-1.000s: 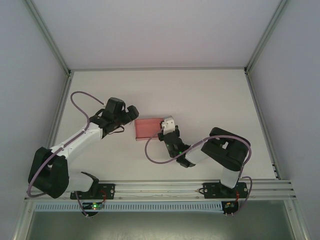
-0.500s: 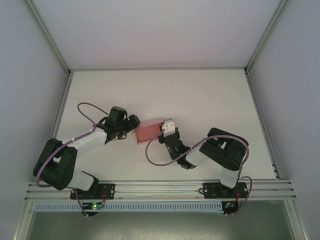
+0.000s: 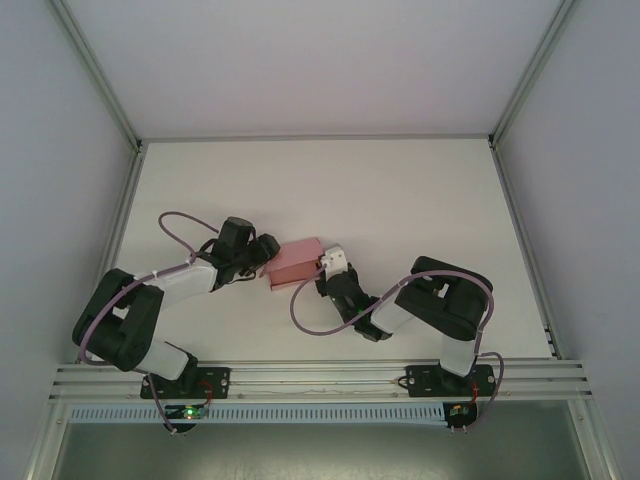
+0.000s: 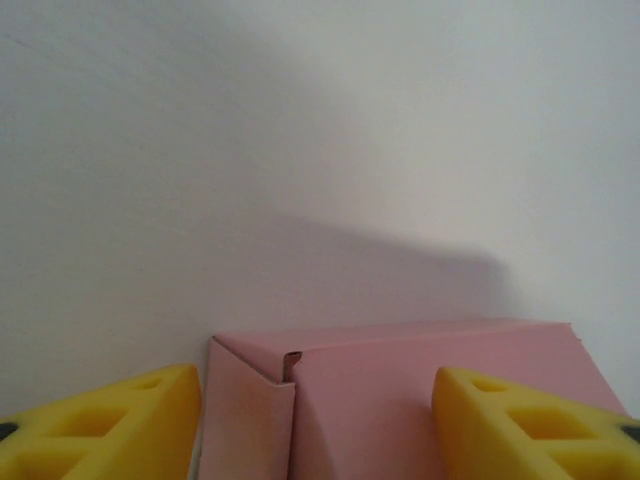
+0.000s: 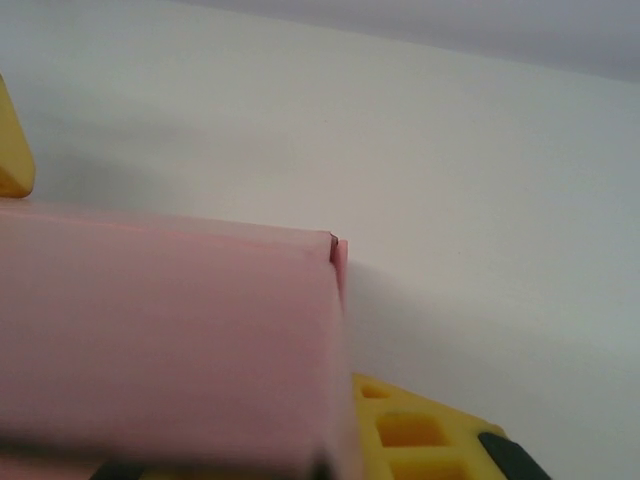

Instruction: Assemble paper box

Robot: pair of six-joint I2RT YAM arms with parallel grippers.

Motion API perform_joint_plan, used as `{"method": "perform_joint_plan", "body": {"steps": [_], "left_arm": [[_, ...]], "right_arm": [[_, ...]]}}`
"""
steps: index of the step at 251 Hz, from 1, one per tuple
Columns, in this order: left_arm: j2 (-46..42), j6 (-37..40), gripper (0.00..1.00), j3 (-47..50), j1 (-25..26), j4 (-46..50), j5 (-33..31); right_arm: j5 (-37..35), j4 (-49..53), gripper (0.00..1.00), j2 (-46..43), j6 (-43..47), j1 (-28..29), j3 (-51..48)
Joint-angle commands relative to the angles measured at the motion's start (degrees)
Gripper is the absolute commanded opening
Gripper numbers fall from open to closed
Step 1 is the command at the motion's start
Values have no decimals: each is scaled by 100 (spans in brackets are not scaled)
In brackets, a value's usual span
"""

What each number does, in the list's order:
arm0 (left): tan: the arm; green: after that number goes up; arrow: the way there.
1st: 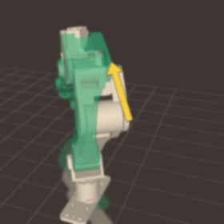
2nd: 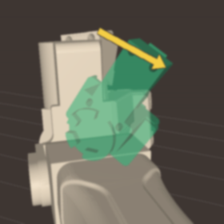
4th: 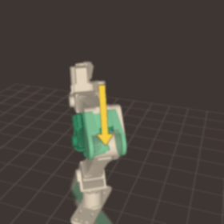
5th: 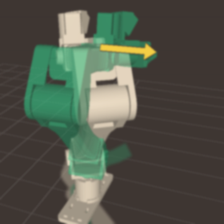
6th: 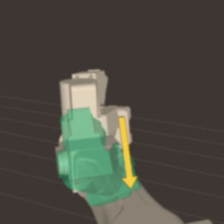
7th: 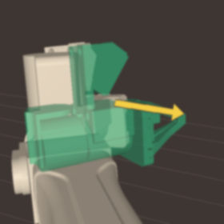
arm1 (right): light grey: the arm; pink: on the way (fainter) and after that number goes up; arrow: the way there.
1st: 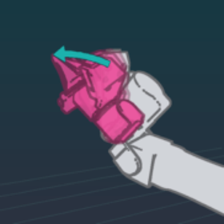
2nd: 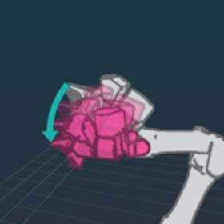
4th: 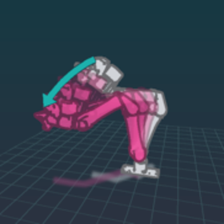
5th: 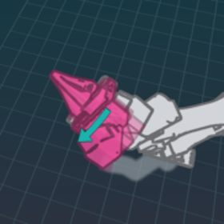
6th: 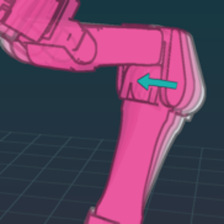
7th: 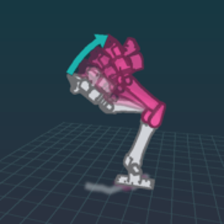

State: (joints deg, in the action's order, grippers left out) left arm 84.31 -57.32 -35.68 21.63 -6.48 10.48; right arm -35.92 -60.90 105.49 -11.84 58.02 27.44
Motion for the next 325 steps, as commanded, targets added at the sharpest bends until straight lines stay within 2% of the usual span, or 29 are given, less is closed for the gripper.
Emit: {"method": "perform_joint_plan", "body": {"steps": [1, 28, 53, 104, 168, 202, 227, 283, 305, 325], "left_arm": [[133, 2, 56, 114, -27, -218, 35], [151, 36, 53, 136, -27, -201, -32], [155, 69, 52, 178, -28, -218, -81], [277, 58, 49, 214, -27, -349, -46], [410, 336, 47, 267, -18, -580, 94], [393, 560, 46, 359, 25, -686, 34], [389, 696, 45, 395, 86, -784, -12], [384, 953, 45, 407, 218, -854, -134], [393, 999, 45, 439, 261, -913, -178], [406, 1003, 44, 465, 296, -986, -213]], "right_arm": [[95, 221, 25, -114, -126, 94, -106], [224, 375, 34, -369, -197, 98, -236], [435, 713, 50, -703, -156, 97, -331], [795, 1861, 62, -1245, -5, 95, -278], [1645, 1451, 83, -1898, -134, 100, -954], [1860, 2129, 93, -2623, -183, 98, -1001], [1894, 2765, 98, -3245, -88, 89, -918], [1692, 3474, 98, -4775, -187, -61, -912], [1979, 3752, 98, -4907, -465, -336, -708], [2179, 3983, 98, -4665, -760, -560, -391]]}}
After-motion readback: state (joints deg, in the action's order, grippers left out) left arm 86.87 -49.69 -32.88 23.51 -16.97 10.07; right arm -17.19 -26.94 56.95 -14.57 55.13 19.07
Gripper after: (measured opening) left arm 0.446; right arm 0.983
